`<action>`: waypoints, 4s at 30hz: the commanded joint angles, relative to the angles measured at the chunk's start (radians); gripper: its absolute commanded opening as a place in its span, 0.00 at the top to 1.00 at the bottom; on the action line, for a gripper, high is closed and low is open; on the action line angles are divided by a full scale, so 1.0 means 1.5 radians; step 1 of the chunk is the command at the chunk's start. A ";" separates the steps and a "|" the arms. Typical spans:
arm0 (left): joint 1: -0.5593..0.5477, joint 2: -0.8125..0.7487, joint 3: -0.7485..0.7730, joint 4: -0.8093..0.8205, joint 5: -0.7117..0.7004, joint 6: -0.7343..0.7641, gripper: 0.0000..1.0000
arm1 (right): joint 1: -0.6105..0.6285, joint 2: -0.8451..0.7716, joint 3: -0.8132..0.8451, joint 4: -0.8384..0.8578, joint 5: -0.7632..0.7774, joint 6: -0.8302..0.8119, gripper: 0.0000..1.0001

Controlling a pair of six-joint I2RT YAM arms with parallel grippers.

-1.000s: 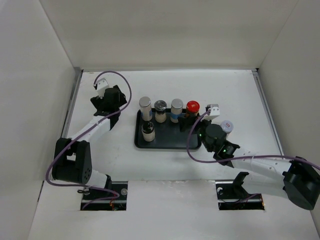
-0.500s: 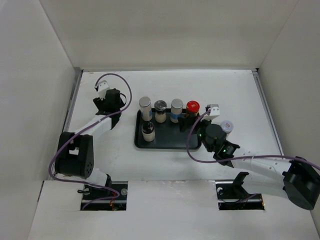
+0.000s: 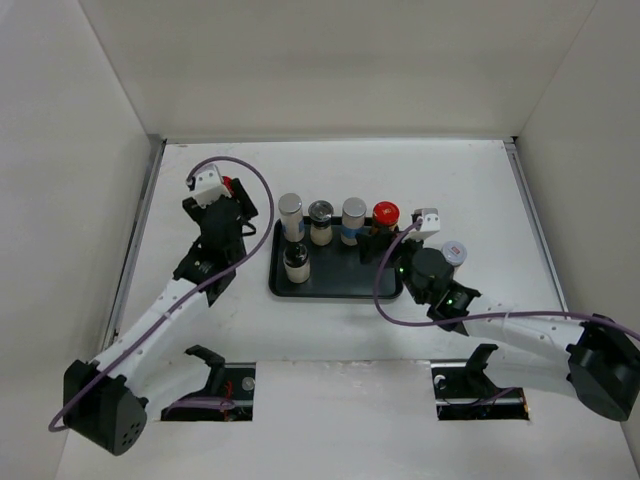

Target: Organize the condiment bottles

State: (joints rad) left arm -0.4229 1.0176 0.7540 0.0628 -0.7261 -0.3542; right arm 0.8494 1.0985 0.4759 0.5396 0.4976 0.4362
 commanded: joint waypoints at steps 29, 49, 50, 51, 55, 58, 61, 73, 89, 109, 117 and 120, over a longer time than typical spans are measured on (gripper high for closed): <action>-0.452 0.255 0.041 0.388 -0.050 0.054 0.63 | -0.077 -0.231 -0.007 -0.151 0.094 0.033 0.06; -0.453 0.294 -0.149 0.511 -0.045 -0.043 0.46 | -0.189 -0.186 0.075 -0.437 0.214 0.067 0.04; -0.454 0.289 -0.153 0.513 -0.045 -0.045 0.41 | -0.191 -0.179 0.073 -0.454 0.235 0.073 0.03; -0.457 0.283 -0.156 0.517 -0.043 -0.045 0.37 | -0.192 -0.176 0.069 -0.469 0.252 0.083 0.03; -0.463 0.263 -0.158 0.508 -0.042 -0.043 0.21 | -0.224 -0.153 0.060 -0.507 0.269 0.105 0.00; -0.466 0.234 -0.171 0.512 -0.036 -0.041 0.13 | -0.248 -0.140 0.055 -0.510 0.246 0.111 0.00; -0.464 0.199 -0.187 0.512 -0.020 -0.039 0.09 | -0.267 -0.115 0.056 -0.497 0.185 0.113 0.00; -0.464 0.067 -0.245 0.565 0.008 0.009 0.00 | -0.297 -0.003 0.044 -0.458 0.141 0.143 0.10; -0.230 -0.225 -0.404 0.538 -0.128 -0.043 0.00 | -0.144 -0.104 0.103 -0.449 0.160 0.099 0.50; 0.017 -0.146 -0.319 0.186 0.030 -0.291 0.00 | 0.040 0.174 0.137 -0.178 0.131 0.006 0.22; 0.070 -0.070 -0.252 0.097 0.119 -0.306 0.00 | 0.032 0.060 0.106 -0.176 0.185 -0.030 0.00; 0.070 -0.050 -0.219 0.050 0.127 -0.306 0.00 | -0.033 -0.001 0.078 -0.164 0.215 -0.015 0.00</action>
State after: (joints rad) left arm -0.3256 0.9306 0.3481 0.2089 -0.5831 -0.7944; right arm 0.8722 1.1755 0.6231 0.2161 0.7319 0.4145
